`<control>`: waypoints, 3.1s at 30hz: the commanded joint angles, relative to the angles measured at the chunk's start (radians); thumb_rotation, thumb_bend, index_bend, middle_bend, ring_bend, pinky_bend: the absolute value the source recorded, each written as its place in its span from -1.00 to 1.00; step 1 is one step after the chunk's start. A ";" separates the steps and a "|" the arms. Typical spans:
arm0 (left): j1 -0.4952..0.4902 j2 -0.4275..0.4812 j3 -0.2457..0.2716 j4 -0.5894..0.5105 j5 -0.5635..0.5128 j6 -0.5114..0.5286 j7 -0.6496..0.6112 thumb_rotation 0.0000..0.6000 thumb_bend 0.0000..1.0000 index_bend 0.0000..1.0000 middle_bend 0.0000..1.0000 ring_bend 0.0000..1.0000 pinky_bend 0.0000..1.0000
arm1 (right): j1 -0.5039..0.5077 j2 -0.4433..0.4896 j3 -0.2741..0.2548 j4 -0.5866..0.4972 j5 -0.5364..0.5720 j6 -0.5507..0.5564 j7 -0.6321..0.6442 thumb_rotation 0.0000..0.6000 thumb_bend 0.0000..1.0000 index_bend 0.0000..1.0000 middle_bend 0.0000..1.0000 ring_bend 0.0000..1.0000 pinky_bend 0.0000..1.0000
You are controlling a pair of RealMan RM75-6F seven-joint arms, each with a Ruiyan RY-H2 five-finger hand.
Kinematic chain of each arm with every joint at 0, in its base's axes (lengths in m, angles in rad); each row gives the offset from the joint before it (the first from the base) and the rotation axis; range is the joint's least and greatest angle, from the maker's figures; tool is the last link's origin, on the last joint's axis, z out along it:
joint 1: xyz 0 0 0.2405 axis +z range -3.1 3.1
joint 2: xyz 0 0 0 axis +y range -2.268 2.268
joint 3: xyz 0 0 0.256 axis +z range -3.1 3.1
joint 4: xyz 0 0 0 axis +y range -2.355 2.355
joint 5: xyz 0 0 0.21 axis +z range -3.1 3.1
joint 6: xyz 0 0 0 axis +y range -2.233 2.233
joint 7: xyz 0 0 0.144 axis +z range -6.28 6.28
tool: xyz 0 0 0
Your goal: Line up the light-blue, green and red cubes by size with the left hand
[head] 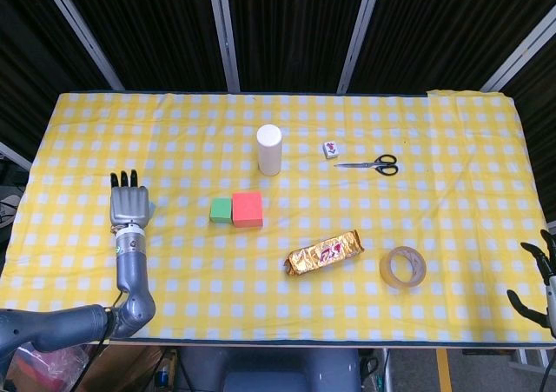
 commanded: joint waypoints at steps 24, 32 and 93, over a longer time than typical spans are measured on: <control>0.012 0.026 -0.063 -0.072 0.031 0.027 -0.044 1.00 -0.69 -0.26 -1.00 -1.00 -1.00 | -0.006 0.001 -0.001 0.002 0.004 -0.001 0.001 1.00 -0.37 -0.61 -1.00 -0.95 -1.00; 0.022 0.044 -0.050 -0.069 0.018 0.023 -0.031 1.00 -0.69 -0.27 -1.00 -1.00 -1.00 | -0.008 0.001 -0.002 -0.002 0.005 0.001 -0.002 1.00 -0.37 -0.61 -1.00 -0.95 -1.00; -0.005 -0.065 -0.061 0.032 -0.055 0.046 0.108 1.00 -0.66 -0.12 -1.00 -1.00 -1.00 | -0.028 0.015 0.001 0.004 0.008 0.015 0.041 1.00 -0.37 -0.61 -1.00 -0.95 -1.00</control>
